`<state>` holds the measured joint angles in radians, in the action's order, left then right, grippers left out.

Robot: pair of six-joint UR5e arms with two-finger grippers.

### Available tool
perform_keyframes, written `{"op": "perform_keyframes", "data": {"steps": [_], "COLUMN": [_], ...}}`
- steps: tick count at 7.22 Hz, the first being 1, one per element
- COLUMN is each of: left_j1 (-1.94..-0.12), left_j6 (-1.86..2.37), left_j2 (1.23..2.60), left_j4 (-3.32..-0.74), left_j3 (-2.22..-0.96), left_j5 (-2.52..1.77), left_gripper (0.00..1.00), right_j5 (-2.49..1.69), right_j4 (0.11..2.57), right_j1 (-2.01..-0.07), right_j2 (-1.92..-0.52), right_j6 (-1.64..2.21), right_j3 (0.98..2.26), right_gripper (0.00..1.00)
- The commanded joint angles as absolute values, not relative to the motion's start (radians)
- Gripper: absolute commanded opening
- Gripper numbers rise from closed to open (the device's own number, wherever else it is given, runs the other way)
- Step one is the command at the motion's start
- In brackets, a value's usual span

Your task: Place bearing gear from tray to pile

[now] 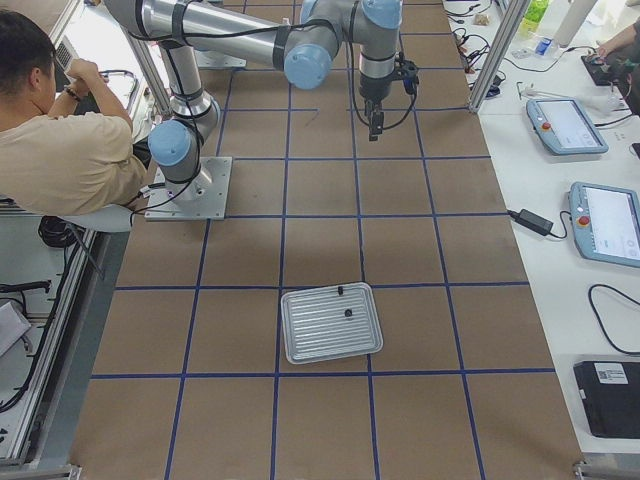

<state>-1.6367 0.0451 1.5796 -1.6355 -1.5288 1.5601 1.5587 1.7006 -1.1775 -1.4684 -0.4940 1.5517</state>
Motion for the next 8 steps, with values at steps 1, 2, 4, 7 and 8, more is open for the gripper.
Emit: {"op": "perform_keyframes", "data": {"steps": [1,2,4,7,8], "left_j1": [-1.637,-1.637,-1.635,-1.635,-1.635], "left_j6": [0.044,0.044,0.040,0.041,0.041], "left_j2": [1.578,1.578,1.578,1.578,1.577], "left_j4": [-1.635,-1.635,-1.635,-1.632,-1.632], "left_j3": [-1.529,-1.532,-1.529,-1.531,-1.532], "left_j5": [1.560,1.560,1.560,1.562,1.562], "left_gripper": [1.00,1.00,1.00,1.00,1.00], "right_j5": [1.543,1.514,1.513,1.511,1.509], "right_j4": [1.748,1.809,1.914,2.020,2.034], "right_j1": [-0.951,-0.860,-0.767,-0.674,-0.667], "right_j2": [-1.370,-1.311,-1.197,-1.080,-1.054], "right_j6": [-0.838,-0.954,-1.089,-1.210,-1.212], "right_j3": [1.549,1.536,1.505,1.497,1.503], "right_gripper": [1.00,1.00,1.00,1.00,1.00]}}
